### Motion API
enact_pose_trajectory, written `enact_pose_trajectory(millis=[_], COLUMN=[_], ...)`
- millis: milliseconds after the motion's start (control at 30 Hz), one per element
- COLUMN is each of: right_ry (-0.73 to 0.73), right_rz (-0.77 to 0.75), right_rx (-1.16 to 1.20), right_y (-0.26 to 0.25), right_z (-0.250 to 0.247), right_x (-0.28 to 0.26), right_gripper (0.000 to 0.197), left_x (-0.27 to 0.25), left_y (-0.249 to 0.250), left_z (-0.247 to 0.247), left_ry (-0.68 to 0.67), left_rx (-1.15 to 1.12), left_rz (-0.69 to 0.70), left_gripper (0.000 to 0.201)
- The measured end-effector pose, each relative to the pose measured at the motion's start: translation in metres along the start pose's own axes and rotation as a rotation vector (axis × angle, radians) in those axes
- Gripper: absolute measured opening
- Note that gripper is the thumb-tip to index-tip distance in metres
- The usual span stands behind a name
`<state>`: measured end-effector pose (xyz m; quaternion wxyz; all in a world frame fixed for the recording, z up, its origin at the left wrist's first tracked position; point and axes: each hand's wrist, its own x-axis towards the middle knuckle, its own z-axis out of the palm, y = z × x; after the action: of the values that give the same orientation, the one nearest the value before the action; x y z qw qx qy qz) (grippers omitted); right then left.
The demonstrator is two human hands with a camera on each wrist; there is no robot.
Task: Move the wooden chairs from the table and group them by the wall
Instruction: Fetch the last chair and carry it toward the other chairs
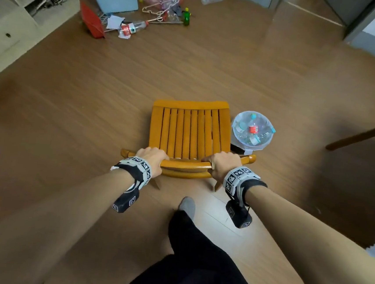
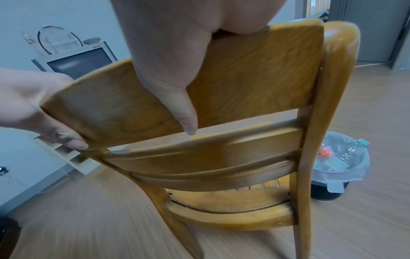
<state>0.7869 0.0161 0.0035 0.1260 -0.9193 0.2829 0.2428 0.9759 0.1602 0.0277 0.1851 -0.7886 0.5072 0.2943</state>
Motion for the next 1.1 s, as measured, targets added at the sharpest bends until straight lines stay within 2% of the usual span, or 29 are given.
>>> enact_pose_trajectory(millis=[267,333,433,500,600,767,867,1100], right_ry=[0.010,0.004,0.015,0.027,0.067,0.122,0.090,0.083], right_rz=[0.096,0.122,0.140,0.157,0.169,0.225,0.275,0.376], right_rx=[0.092,0.103,0.112,0.108,0.106,0.171,0.211,0.300], right_y=[0.030,0.038,0.050,0.057,0.067,0.076,0.080,0.123], right_z=[-0.075,-0.092,-0.120,-0.139,-0.171,-0.227,-0.250,-0.297], right_x=[0.107,0.129,0.163,0.187,0.226,0.292,0.324,0.391], right_gripper=[0.038,0.030,0.006,0.002,0.016,0.017,0.022,0.032], left_x=[0.112,0.137,0.175,0.202,0.243,0.314,0.353,0.446], left_y=[-0.035,-0.041,-0.053,-0.063,-0.080,-0.113,-0.124,-0.115], left_z=[-0.103,-0.128,-0.167,-0.194,-0.238,-0.316,-0.350,-0.422], left_ry=[-0.023,-0.022,-0.012,-0.005,0.022,0.077,0.081,0.091], left_rx=[0.059,0.075,0.106,0.134,0.149,0.224,0.270,0.332], left_rz=[0.020,0.040,0.063,0.082,0.102,0.191,0.235,0.339], left_gripper=[0.058,0.058,0.057,0.055,0.055,0.058,0.056,0.051])
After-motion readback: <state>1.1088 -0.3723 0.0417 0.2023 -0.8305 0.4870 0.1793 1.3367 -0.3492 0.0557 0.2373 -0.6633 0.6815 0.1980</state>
